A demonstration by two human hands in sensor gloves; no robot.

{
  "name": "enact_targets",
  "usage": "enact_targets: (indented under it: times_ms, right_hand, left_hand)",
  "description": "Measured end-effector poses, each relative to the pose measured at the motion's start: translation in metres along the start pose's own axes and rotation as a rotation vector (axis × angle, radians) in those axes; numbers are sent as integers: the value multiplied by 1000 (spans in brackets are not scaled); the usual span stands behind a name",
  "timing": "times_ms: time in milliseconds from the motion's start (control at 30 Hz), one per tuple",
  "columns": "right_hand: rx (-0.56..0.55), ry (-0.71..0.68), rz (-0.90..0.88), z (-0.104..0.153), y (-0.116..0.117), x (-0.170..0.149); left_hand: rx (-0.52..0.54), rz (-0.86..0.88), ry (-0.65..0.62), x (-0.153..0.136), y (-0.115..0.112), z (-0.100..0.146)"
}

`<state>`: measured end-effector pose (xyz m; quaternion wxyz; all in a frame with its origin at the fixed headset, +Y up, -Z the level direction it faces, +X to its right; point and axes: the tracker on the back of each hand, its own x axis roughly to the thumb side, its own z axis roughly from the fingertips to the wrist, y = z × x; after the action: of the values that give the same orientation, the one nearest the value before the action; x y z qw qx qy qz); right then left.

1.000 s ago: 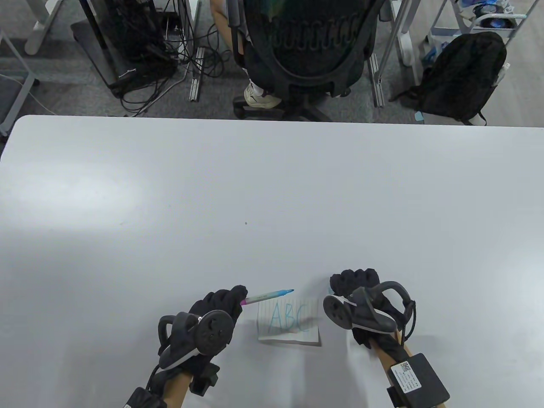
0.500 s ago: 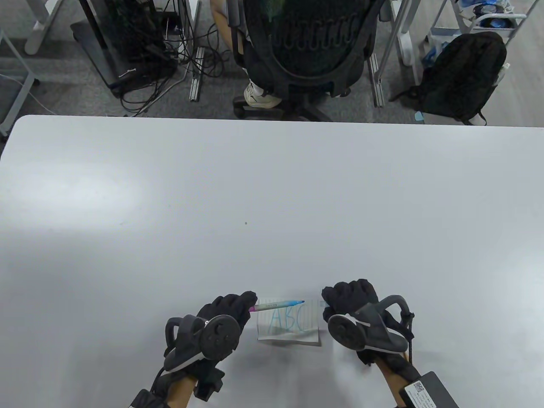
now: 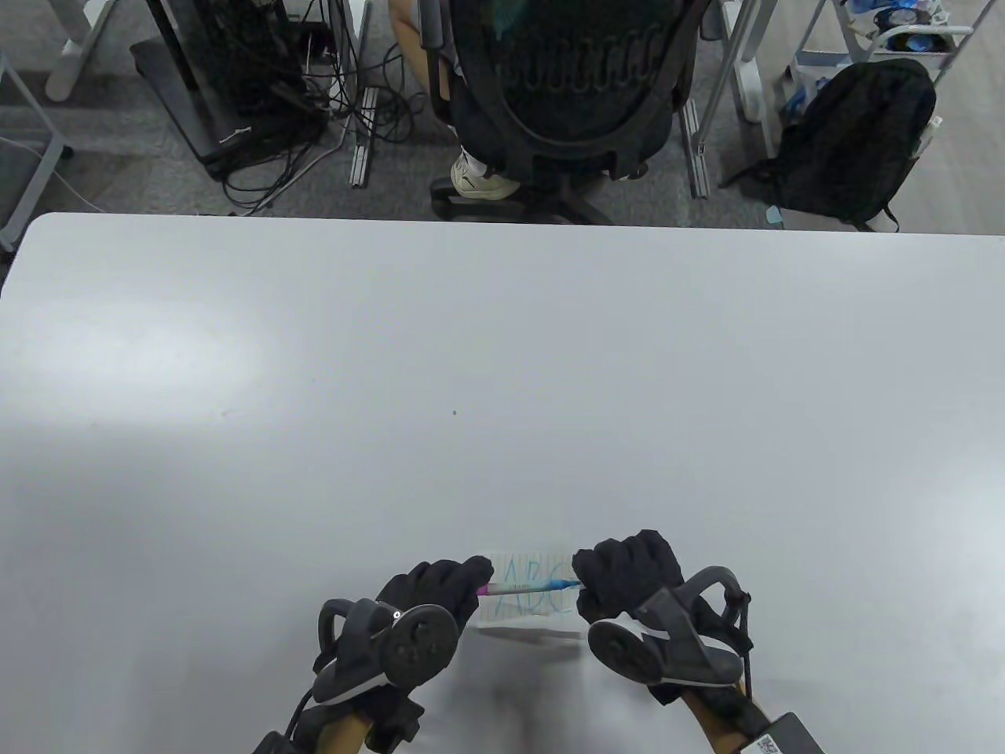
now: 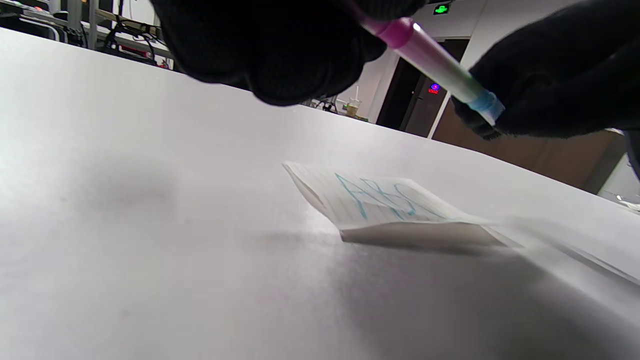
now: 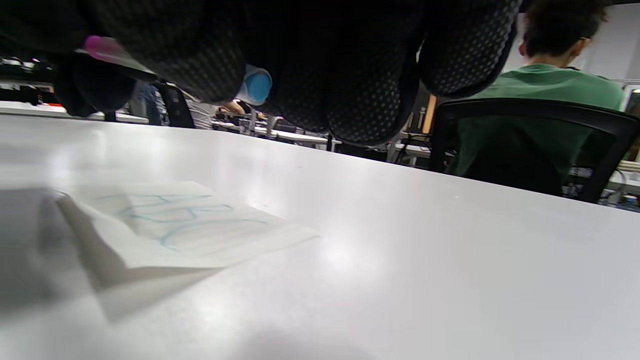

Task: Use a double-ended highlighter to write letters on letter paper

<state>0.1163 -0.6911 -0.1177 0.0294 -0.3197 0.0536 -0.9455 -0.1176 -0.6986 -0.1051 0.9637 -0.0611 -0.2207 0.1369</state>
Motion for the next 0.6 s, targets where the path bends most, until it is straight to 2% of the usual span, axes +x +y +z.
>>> enact_targets:
  times_ms: [67, 133, 233, 333, 467, 600]
  right_hand:
    - [-58, -55, 97, 4, -3, 5]
    - [-65, -58, 68, 7, -4, 7]
    - [-88, -64, 45, 11, -5, 9]
    - [-114, -76, 27, 14, -4, 13]
    - [-107, -52, 13, 14, -1, 12]
    - [-66, -38, 33, 14, 3, 12]
  left_hand:
    - [-9, -47, -10, 3, -1, 1]
    - [-32, -74, -26, 6, -2, 1]
    - [23, -51, -41, 11, 1, 3]
    - [67, -116, -54, 16, 4, 5]
    - [42, -72, -30, 10, 2, 2]
    - [20, -110, -20, 6, -2, 3]
